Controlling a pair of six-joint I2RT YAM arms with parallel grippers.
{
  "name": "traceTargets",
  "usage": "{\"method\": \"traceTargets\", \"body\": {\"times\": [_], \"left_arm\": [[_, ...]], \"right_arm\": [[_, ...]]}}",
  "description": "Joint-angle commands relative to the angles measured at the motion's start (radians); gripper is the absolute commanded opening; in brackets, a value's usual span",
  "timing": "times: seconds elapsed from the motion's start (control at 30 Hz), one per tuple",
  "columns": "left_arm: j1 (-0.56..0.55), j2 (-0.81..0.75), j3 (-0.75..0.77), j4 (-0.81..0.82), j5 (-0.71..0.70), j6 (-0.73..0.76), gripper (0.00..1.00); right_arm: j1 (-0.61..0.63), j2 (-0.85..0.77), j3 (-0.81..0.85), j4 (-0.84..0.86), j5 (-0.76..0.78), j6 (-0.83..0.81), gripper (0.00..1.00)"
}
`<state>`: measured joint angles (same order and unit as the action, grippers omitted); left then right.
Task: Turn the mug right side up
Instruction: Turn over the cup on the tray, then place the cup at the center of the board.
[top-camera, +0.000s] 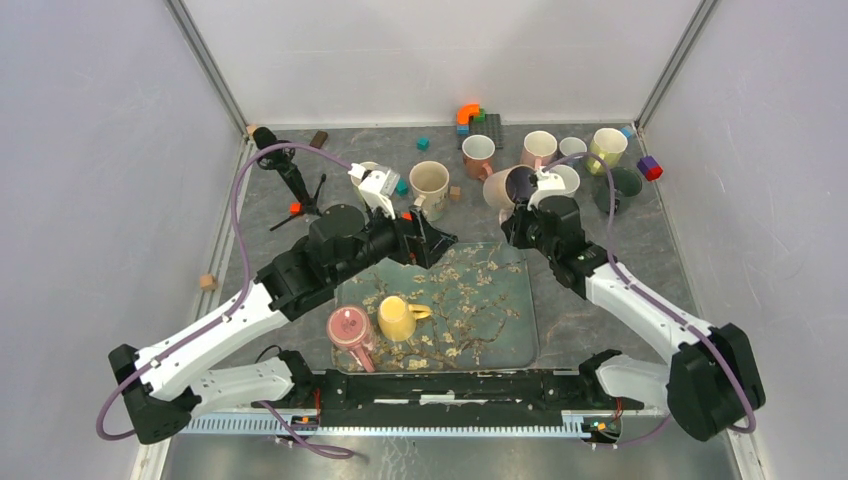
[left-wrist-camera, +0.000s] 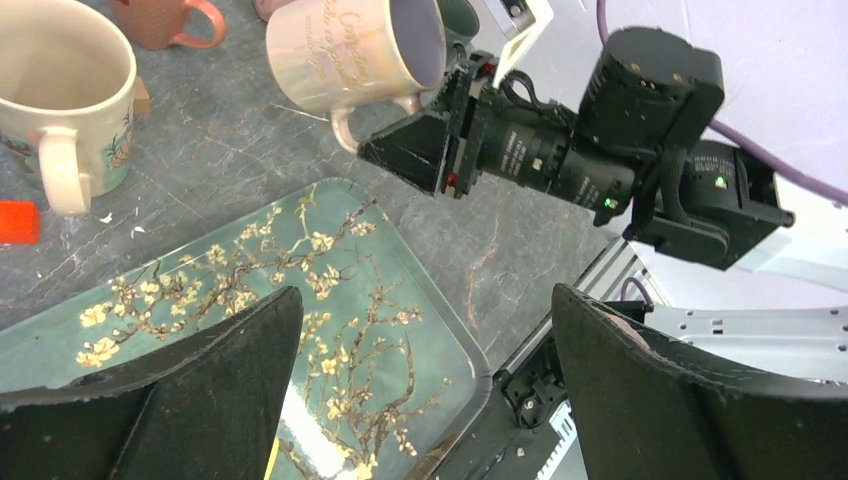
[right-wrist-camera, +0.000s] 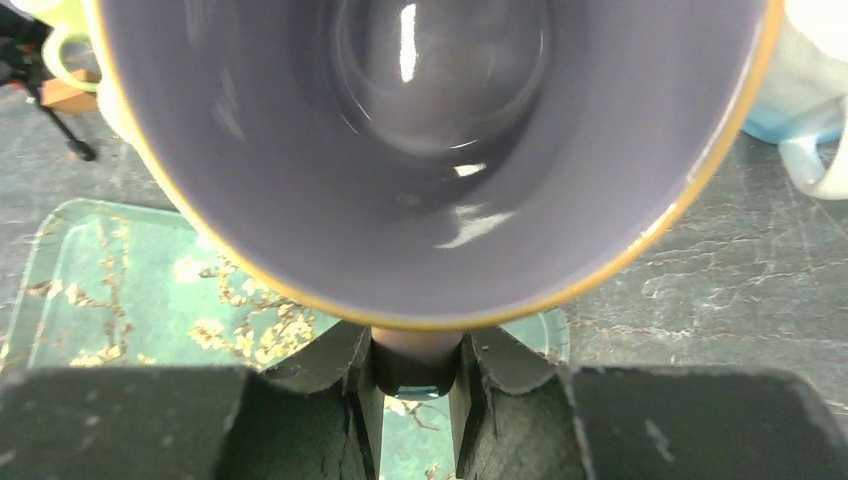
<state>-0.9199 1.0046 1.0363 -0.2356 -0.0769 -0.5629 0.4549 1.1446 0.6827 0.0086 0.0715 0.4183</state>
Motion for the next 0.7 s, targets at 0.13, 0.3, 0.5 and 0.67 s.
{"method": "traceTargets", "body": {"times": [0.13, 0.3, 0.5, 0.67], "left_arm": [[0.005, -0.075, -0.043, -0.019, 0.005, 0.045, 1.00], [0.004, -0.111, -0.065, -0.021, -0.004, 0.048, 1.00], [0.004, -0.123, -0.074, -0.023, 0.000, 0.051, 1.00], [0.005, -0.127, -0.076, -0.022, 0.000, 0.056, 1.00]], "right_arm": [[-0.013, 0.110, 0.170, 0.055, 0.123, -0.075, 0.00], [-0.023, 0.164, 0.201, 0.036, 0.145, -0.077, 0.00], [-0.037, 0.226, 0.224, 0.042, 0.179, -0.089, 0.00], [-0.041, 0.243, 0.207, 0.103, 0.217, -0.115, 0.00]]}}
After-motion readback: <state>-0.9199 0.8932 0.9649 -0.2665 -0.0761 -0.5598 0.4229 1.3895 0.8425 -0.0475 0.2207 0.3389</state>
